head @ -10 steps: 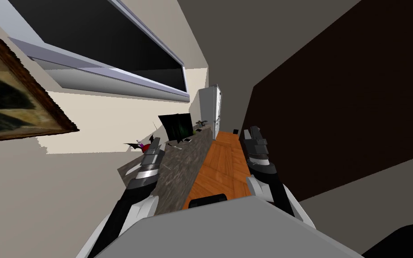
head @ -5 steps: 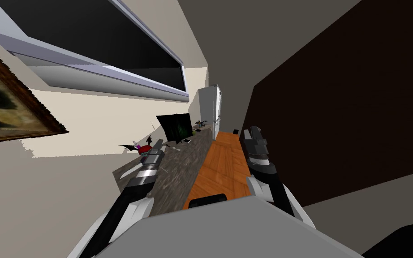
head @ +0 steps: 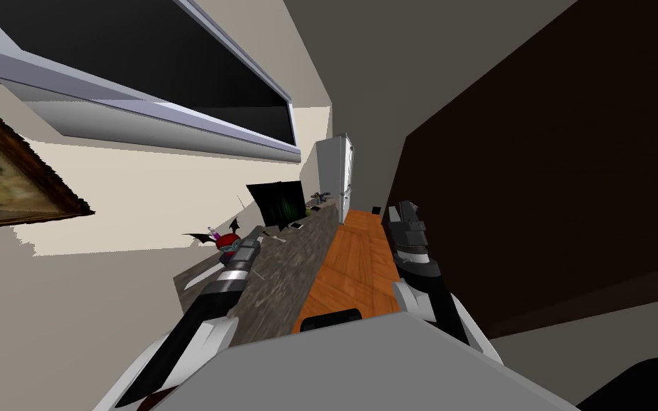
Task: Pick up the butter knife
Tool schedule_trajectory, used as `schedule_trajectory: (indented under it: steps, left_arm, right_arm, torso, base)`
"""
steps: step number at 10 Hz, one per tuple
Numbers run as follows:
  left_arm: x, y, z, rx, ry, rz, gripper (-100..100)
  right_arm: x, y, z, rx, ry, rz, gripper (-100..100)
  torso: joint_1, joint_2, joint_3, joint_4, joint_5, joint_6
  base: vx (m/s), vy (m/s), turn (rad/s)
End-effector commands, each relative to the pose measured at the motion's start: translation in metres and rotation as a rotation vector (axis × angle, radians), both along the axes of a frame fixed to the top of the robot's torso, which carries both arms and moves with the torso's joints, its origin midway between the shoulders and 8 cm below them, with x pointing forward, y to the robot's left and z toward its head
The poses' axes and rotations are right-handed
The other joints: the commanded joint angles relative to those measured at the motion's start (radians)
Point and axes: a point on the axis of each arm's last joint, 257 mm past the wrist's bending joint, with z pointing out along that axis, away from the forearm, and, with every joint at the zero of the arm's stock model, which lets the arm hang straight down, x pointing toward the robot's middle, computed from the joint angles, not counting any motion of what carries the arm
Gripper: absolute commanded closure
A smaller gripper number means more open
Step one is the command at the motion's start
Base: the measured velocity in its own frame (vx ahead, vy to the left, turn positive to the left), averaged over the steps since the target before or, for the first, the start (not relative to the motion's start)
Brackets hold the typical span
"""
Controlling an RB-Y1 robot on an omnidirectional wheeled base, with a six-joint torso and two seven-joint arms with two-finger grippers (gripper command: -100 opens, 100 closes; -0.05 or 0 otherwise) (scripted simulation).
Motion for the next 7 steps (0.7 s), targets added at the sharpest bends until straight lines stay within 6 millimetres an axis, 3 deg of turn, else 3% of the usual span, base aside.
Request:
schedule_trajectory:
  steps: [1,7]
  left_arm:
    - [0.003,0.006,-0.012,0.012,0.041,0.013,-100]
    - [0.008,0.039,-0.062,0.088,0.239,0.074,-100]
  right_arm:
    - [0.0,0.0,0.0,0.0,0.0,0.0,0]
    - [0.0,0.0,0.0,0.0,0.0,0.0,0]
  torso:
    - [0.0,0.0,0.0,0.0,0.0,0.0]
    - [0.0,0.0,0.0,0.0,0.0,0.0]
  base:
    - [0.042,-0.017,0.007]
    - [0.054,-0.023,0.012]
